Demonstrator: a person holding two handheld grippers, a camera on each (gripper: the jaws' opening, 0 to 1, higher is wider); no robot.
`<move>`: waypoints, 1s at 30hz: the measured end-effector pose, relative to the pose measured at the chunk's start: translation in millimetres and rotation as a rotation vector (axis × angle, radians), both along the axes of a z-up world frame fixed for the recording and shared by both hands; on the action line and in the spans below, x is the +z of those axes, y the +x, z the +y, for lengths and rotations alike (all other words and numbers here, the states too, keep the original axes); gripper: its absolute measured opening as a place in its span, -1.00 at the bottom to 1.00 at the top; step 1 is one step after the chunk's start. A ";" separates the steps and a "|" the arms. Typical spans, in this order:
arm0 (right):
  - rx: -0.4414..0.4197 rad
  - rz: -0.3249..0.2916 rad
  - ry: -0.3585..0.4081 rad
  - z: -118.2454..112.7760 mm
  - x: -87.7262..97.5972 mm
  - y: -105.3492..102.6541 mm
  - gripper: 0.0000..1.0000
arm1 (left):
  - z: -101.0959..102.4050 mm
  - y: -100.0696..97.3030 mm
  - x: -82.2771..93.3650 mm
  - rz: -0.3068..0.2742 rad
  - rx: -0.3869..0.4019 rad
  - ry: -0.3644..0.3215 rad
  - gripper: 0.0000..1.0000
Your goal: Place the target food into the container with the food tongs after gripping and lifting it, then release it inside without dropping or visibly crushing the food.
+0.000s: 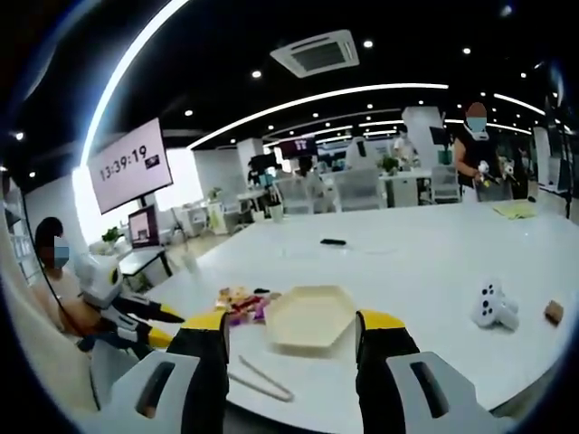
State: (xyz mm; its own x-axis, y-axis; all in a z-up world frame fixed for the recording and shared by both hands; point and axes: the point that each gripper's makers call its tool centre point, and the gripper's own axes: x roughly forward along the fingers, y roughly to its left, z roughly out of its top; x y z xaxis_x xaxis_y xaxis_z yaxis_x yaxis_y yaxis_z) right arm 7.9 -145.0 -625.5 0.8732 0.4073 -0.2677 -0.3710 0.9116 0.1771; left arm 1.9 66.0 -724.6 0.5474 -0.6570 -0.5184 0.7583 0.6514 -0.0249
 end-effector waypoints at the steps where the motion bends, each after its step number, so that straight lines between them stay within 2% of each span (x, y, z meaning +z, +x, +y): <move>1: 0.003 0.000 -0.002 0.5 0.0 0.6 0.12 | 0.0 0.3 -1.3 0.000 -0.003 0.004 -0.35; 11: 0.011 0.003 -0.007 1.7 0.6 1.4 0.12 | 0.7 2.8 -13.2 0.024 -0.018 0.020 -0.36; 17: 0.011 0.021 -0.002 0.5 -5.7 1.7 0.11 | -5.6 3.7 -22.4 0.034 -0.060 0.053 -0.38; 19: 0.017 0.023 -0.006 1.7 -5.5 1.7 0.11 | -8.0 5.1 -23.2 0.022 -0.086 0.070 -0.39; 25: 0.049 0.015 -0.023 9.8 2.5 10.2 0.11 | -10.2 11.2 -27.3 0.018 -0.097 0.068 -0.39; 30: 0.074 0.015 -0.039 18.9 3.4 8.8 0.11 | -10.1 11.3 -37.1 0.029 -0.104 0.073 -0.38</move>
